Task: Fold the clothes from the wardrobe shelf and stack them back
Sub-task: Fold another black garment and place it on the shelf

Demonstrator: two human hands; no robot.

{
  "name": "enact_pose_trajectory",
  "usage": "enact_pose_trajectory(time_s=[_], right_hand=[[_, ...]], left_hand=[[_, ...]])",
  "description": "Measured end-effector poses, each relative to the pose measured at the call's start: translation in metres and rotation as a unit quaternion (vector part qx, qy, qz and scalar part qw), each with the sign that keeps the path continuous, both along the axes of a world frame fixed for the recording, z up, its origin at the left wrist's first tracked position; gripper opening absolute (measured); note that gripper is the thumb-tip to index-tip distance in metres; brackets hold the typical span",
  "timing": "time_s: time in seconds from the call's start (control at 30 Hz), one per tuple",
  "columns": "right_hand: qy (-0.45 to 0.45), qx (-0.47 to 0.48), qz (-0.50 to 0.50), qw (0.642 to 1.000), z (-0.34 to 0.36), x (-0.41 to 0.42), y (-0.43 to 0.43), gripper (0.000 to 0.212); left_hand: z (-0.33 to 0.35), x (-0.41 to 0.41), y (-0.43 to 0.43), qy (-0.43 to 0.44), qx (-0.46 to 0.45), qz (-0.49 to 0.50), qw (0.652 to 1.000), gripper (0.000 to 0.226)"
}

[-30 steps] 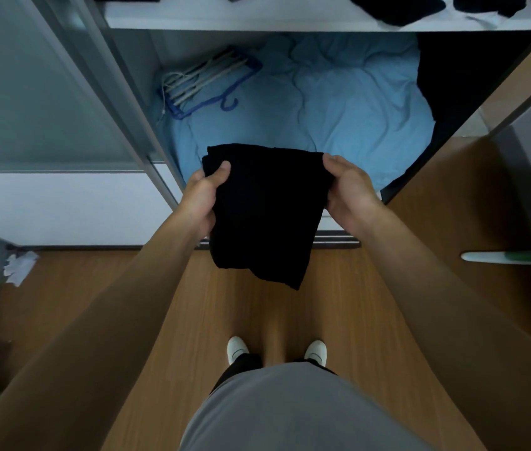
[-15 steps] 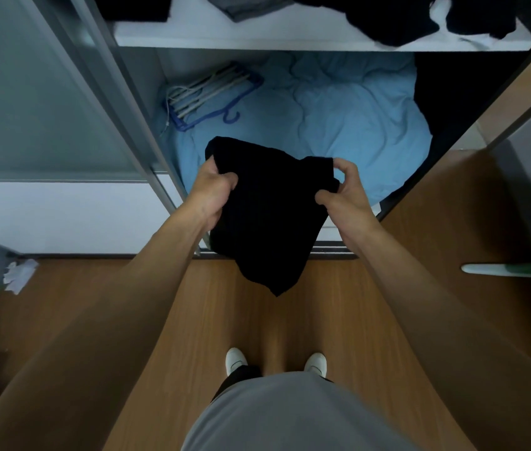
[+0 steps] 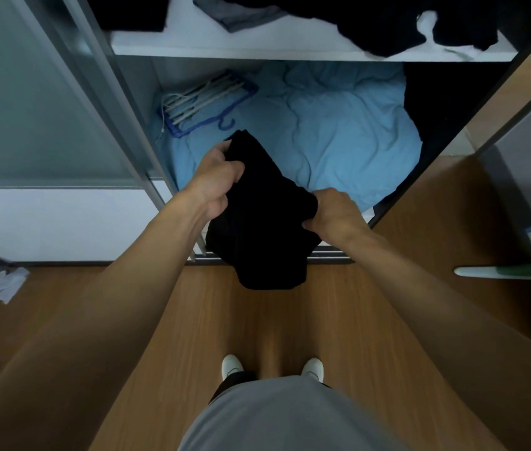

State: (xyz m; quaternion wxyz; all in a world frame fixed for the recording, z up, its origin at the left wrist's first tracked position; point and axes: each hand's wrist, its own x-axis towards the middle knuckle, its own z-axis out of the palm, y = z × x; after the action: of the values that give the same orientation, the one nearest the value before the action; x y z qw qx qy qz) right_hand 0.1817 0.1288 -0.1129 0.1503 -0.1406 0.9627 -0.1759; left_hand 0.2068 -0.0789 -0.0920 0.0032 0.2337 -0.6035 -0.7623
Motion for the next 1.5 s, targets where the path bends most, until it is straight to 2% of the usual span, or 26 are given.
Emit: enact_pose_trajectory(time_s=[0.03, 0.1, 0.17, 0.23, 0.3, 0.43, 0.53, 0.63, 0.7, 0.77, 0.83, 0.97, 1.03, 1.07, 1.17, 1.2, 1.27, 1.37, 1.43, 1.5], right_hand=[[0.015, -0.01, 0.005, 1.0, 0.001, -0.003, 0.002, 0.023], [0.025, -0.069, 0.039, 0.997, 0.005, -0.009, 0.007, 0.024], [-0.006, -0.177, 0.067, 0.982, 0.012, -0.009, 0.009, 0.027], [-0.059, -0.295, 0.039, 0.953, 0.018, -0.005, 0.008, 0.022], [-0.072, -0.375, -0.004, 0.924, 0.021, -0.004, 0.004, 0.018], [-0.062, -0.408, -0.047, 0.91, 0.025, -0.008, -0.01, 0.024], [-0.083, -0.417, -0.052, 0.904, 0.023, -0.01, -0.016, 0.023], [-0.127, -0.44, -0.063, 0.887, 0.023, -0.014, -0.016, 0.029], [-0.173, -0.445, -0.048, 0.877, 0.025, -0.017, -0.014, 0.034], [-0.215, -0.46, -0.031, 0.861, 0.027, -0.018, -0.013, 0.036], [-0.247, -0.483, -0.025, 0.84, 0.029, -0.02, -0.014, 0.039], [-0.287, -0.501, -0.018, 0.816, 0.034, -0.023, -0.02, 0.04], [-0.291, -0.498, -0.014, 0.816, 0.037, -0.025, -0.025, 0.042], [-0.286, -0.496, -0.011, 0.819, 0.039, -0.027, -0.028, 0.043], [-0.261, -0.49, -0.016, 0.832, 0.048, -0.033, -0.036, 0.045], [-0.254, -0.489, -0.021, 0.834, 0.051, -0.036, -0.038, 0.045], [-0.245, -0.471, -0.011, 0.847, 0.057, -0.04, -0.043, 0.045], [-0.212, -0.386, 0.062, 0.896, 0.069, -0.045, -0.055, 0.035], [-0.171, -0.316, 0.103, 0.928, 0.076, -0.049, -0.067, 0.033], [-0.134, -0.269, 0.122, 0.946, 0.081, -0.051, -0.08, 0.029]], left_hand=[[0.001, -0.001, -0.002, -0.003, -0.005, -0.006, 1.0, 0.067], [0.002, 0.0, -0.009, -0.006, -0.004, -0.005, 1.0, 0.067], [0.002, 0.0, -0.018, -0.003, 0.025, 0.004, 1.0, 0.066], [0.001, 0.0, -0.027, 0.012, 0.059, 0.019, 0.998, 0.063], [-0.003, 0.002, -0.036, 0.022, 0.043, 0.005, 0.999, 0.059], [-0.026, 0.021, -0.052, -0.041, -0.045, -0.141, 0.988, 0.072], [-0.045, 0.034, -0.052, -0.082, -0.037, -0.241, 0.966, 0.072], [-0.056, 0.03, -0.046, -0.035, -0.054, -0.18, 0.981, 0.039], [-0.057, 0.024, -0.045, -0.008, -0.069, -0.115, 0.991, 0.032], [-0.057, 0.02, -0.049, 0.02, -0.026, -0.106, 0.994, 0.034], [-0.056, 0.016, -0.056, 0.046, 0.034, -0.146, 0.988, 0.043], [-0.047, 0.006, -0.065, 0.052, 0.08, -0.215, 0.972, 0.093], [-0.041, -0.003, -0.07, 0.047, 0.068, -0.261, 0.962, 0.107], [-0.037, -0.008, -0.073, 0.043, 0.057, -0.295, 0.953, 0.103], [-0.025, -0.02, -0.081, 0.026, 0.034, -0.387, 0.921, 0.064], [-0.021, -0.025, -0.084, 0.02, 0.024, -0.408, 0.912, 0.06], [-0.012, -0.035, -0.092, 0.018, -0.065, -0.445, 0.893, 0.079], [0.014, -0.051, -0.103, 0.033, -0.308, -0.43, 0.848, 0.125], [0.03, -0.056, -0.105, 0.062, -0.386, -0.425, 0.816, 0.136], [0.04, -0.059, -0.102, 0.071, -0.419, -0.456, 0.782, 0.127]])
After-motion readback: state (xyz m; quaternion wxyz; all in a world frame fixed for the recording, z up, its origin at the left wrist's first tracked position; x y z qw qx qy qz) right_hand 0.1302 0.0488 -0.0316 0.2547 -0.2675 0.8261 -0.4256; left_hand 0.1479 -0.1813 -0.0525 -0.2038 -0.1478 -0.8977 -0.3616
